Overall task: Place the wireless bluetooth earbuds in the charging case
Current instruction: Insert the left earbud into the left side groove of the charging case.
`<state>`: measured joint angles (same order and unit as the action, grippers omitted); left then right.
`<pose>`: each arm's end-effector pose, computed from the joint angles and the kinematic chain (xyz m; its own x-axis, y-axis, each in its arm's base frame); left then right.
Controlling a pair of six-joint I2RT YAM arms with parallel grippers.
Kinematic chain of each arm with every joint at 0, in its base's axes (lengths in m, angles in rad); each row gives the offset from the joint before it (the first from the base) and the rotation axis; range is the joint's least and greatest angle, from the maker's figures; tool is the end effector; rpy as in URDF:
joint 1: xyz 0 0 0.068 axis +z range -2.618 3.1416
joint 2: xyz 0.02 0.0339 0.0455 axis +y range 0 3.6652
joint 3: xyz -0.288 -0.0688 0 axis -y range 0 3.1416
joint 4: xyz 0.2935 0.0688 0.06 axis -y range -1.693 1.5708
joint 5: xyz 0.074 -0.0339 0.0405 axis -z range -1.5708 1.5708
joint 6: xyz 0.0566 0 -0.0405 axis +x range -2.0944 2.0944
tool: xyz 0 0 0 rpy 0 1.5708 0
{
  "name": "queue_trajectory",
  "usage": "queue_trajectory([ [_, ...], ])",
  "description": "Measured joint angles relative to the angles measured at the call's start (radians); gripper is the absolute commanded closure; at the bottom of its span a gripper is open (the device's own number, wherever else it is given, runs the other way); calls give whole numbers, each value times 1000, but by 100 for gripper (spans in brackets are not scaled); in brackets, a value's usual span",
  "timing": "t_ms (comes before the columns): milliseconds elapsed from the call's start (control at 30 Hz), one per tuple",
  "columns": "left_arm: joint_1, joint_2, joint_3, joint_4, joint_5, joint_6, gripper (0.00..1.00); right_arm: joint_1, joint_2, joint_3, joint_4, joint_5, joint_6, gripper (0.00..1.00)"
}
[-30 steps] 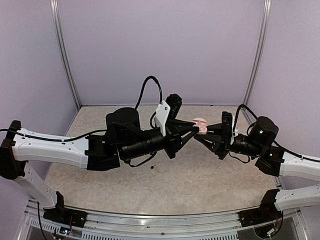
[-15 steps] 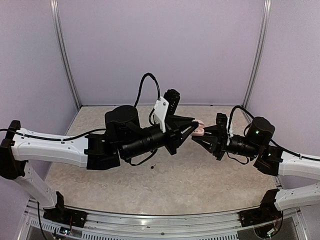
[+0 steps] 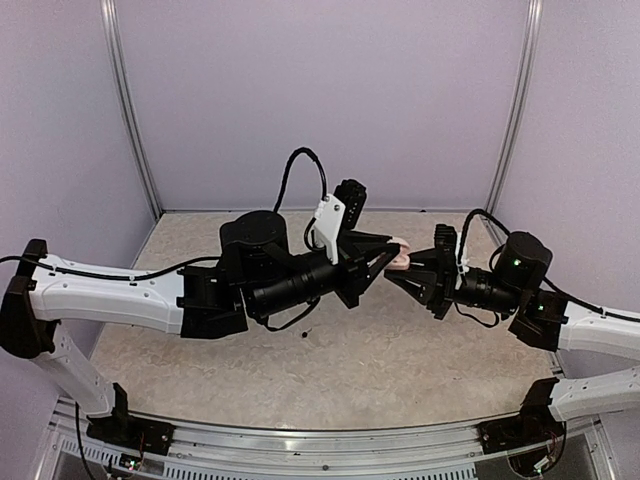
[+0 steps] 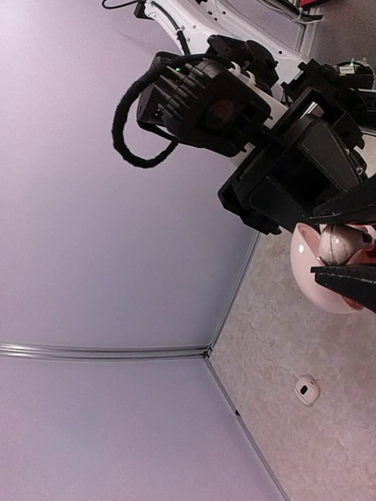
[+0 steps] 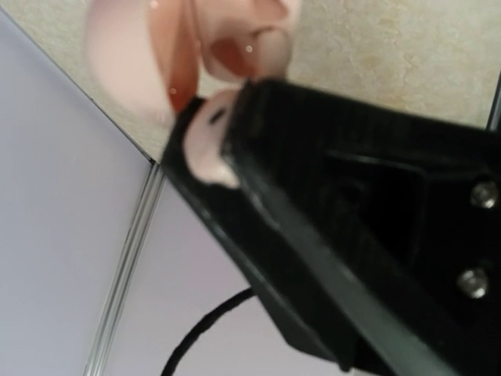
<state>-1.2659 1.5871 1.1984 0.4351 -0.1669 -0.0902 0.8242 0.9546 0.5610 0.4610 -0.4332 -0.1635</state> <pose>0.1437 -0.4252 0.3518 -0.0664 -0.0850 -0.9942 0.8884 0.4485 -0.0977 0.1678 0.2163 0.2998 0.1999 -0.0015 -0.9798 -0.9305 0.3129 -0.1903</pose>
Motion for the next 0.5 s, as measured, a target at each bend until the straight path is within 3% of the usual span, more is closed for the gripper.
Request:
queue_trajectory([
  [500,4,10,2,-4,0,-24,89,0,-8,0,0,10,8,100],
])
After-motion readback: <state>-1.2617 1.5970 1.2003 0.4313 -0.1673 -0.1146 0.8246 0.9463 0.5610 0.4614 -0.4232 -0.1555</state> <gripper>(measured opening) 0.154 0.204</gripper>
